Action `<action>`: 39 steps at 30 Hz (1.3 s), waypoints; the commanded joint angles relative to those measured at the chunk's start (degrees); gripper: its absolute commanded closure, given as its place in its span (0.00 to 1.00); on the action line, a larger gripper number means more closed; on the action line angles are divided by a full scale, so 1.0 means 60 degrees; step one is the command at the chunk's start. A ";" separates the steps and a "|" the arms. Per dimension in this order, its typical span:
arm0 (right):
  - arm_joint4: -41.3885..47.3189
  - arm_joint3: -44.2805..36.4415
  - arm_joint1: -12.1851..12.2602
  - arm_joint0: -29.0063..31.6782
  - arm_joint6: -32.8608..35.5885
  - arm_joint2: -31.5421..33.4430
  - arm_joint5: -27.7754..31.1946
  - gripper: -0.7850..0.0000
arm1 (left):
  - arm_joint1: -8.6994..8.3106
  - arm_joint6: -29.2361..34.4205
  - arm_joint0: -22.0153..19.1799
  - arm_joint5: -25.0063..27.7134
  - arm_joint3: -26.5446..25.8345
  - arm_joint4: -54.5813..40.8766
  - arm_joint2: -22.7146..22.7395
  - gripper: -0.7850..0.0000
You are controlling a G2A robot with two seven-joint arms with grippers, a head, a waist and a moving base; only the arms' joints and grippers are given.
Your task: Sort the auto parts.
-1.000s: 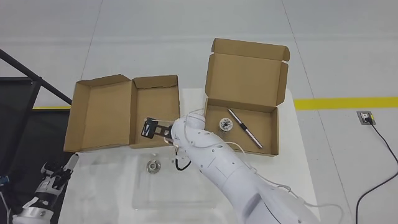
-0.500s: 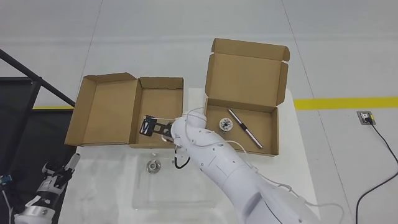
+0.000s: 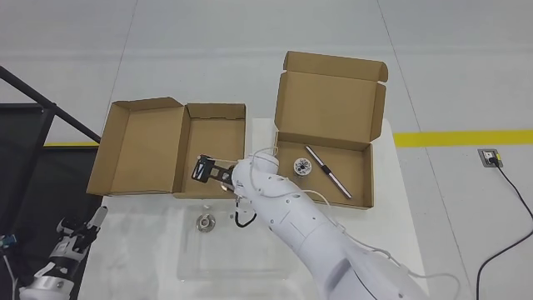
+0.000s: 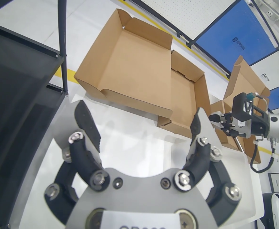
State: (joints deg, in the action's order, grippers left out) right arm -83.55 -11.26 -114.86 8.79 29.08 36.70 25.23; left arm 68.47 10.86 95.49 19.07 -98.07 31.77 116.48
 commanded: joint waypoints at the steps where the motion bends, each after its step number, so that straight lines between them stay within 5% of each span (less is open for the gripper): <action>1: 0.0003 0.0014 0.0006 0.0006 -0.0158 0.0004 0.0039 0.63 | -0.0003 -0.0014 0.0002 0.0008 0.0016 0.0030 -0.0014 0.00; 4: -0.0066 0.0010 0.0006 0.0015 -0.0376 -0.0025 0.0067 0.56 | -0.0007 -0.0044 -0.0006 -0.0001 0.0051 0.0068 -0.0041 0.00; 18: -0.0220 -0.0058 0.0032 -0.0084 -0.1247 -0.0052 0.0028 0.60 | -0.0031 -0.0097 -0.0058 0.0013 0.0111 0.0134 -0.0106 0.00; 23: -0.0444 -0.0191 0.0093 -0.0127 -0.2184 -0.0126 0.0474 0.65 | -0.0041 -0.0113 -0.0091 -0.0009 0.0145 0.0157 -0.0119 0.00; 39: -0.2114 -0.1507 0.0790 0.0337 -0.5683 -0.0555 0.1976 0.60 | -0.0066 -0.0116 -0.0104 -0.0044 0.0172 0.0134 -0.0154 0.00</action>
State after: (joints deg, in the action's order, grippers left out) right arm -95.64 -19.81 -110.50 10.68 -3.91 33.40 36.64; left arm 68.08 10.18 94.85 18.84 -97.03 32.59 115.57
